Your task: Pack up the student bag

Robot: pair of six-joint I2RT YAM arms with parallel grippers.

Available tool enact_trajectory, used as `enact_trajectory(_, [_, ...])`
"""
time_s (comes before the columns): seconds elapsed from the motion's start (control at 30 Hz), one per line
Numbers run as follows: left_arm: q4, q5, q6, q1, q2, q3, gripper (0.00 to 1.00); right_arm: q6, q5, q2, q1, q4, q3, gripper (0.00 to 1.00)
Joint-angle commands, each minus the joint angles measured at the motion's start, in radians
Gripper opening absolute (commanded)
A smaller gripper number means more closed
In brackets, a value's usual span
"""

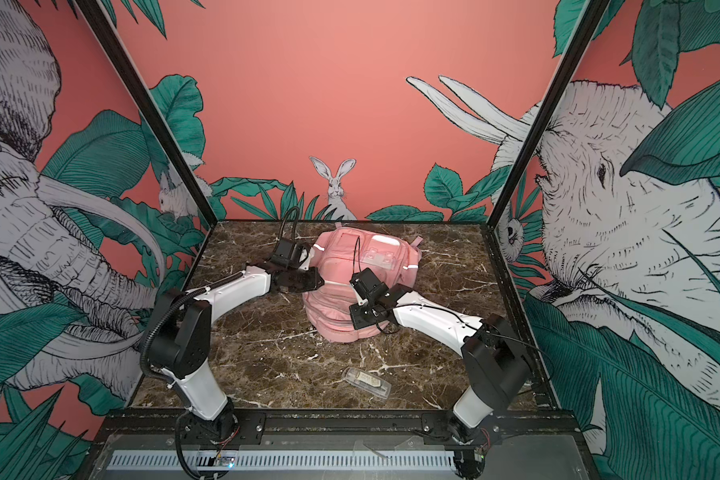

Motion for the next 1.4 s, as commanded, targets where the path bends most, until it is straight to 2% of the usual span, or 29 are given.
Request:
enact_trajectory(0.0, [0.056, 0.061, -0.044, -0.006, -0.049, -0.04, 0.19, 0.0, -0.019, 0.043, 0.04, 0.014, 0.047, 0.0])
enact_trajectory(0.2, [0.078, 0.071, -0.073, -0.007, -0.083, -0.075, 0.14, 0.011, -0.024, 0.108, 0.074, 0.025, 0.132, 0.0])
enact_trajectory(0.6, [0.089, 0.042, -0.092, -0.007, -0.13, -0.095, 0.13, 0.043, -0.058, 0.244, 0.112, 0.041, 0.34, 0.0])
enact_trajectory(0.83, [0.094, 0.015, -0.104, 0.008, -0.167, -0.128, 0.09, 0.056, -0.035, 0.274, 0.114, 0.05, 0.348, 0.0])
enact_trajectory(1.07, [0.121, -0.046, -0.154, 0.045, -0.28, -0.254, 0.03, 0.032, -0.007, 0.242, 0.104, 0.033, 0.305, 0.0])
enact_trajectory(1.27, [0.25, -0.081, -0.3, 0.04, -0.405, -0.447, 0.03, 0.012, -0.003, 0.229, 0.096, 0.02, 0.298, 0.0])
enact_trajectory(1.37, [0.245, -0.117, -0.317, 0.017, -0.449, -0.492, 0.03, 0.003, -0.006, 0.227, 0.092, 0.015, 0.299, 0.0])
